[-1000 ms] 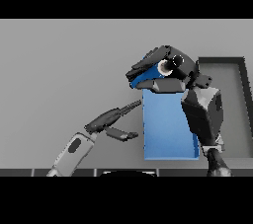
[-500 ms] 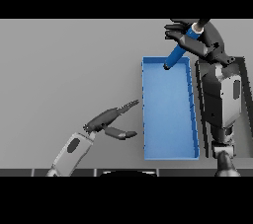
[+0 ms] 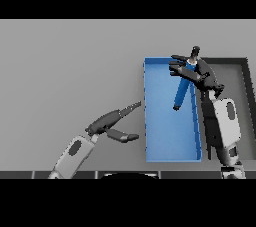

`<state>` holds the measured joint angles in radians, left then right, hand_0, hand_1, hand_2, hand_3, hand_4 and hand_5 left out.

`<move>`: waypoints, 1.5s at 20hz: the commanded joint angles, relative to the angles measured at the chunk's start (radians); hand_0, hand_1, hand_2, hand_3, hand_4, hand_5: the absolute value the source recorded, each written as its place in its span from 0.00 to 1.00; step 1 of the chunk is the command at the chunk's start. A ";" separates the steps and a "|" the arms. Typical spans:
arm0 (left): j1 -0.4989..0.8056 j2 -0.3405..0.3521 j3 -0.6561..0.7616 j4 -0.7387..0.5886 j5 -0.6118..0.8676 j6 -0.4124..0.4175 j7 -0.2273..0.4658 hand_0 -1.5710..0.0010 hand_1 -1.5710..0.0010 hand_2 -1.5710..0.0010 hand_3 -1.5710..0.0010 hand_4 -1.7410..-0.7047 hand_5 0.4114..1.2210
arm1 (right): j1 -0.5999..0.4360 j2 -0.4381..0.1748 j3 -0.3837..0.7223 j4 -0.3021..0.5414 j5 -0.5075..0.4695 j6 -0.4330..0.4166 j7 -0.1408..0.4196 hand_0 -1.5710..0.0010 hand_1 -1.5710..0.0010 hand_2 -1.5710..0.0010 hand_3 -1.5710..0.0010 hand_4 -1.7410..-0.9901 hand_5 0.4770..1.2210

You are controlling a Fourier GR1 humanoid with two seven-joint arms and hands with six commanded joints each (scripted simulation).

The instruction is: Pick up the blue pipe and place it into the blue bin.

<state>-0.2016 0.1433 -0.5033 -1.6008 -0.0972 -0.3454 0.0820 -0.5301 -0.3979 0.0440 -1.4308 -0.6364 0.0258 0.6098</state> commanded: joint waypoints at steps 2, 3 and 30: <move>0.006 0.005 -0.003 0.005 -0.005 -0.003 -0.002 1.00 1.00 1.00 1.00 0.83 0.06 | 0.047 -0.042 0.070 0.010 -0.031 -0.039 0.000 0.00 0.00 0.00 0.00 0.11 0.87; -0.003 -0.005 -0.001 0.009 -0.005 0.004 0.006 1.00 1.00 1.00 1.00 0.83 0.06 | 0.072 -0.060 0.108 0.007 -0.048 -0.042 0.000 0.00 0.00 0.00 0.00 0.16 0.87; 0.001 -0.002 0.010 0.017 0.016 -0.008 0.006 1.00 1.00 1.00 1.00 0.79 0.07 | -0.079 -0.321 0.700 0.209 -0.198 -0.123 -0.079 0.99 0.99 0.99 1.00 0.82 0.26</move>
<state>-0.2008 0.1418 -0.4930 -1.5835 -0.0808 -0.3535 0.0885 -0.6087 -0.7182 0.7439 -1.2215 -0.8342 -0.0971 0.5306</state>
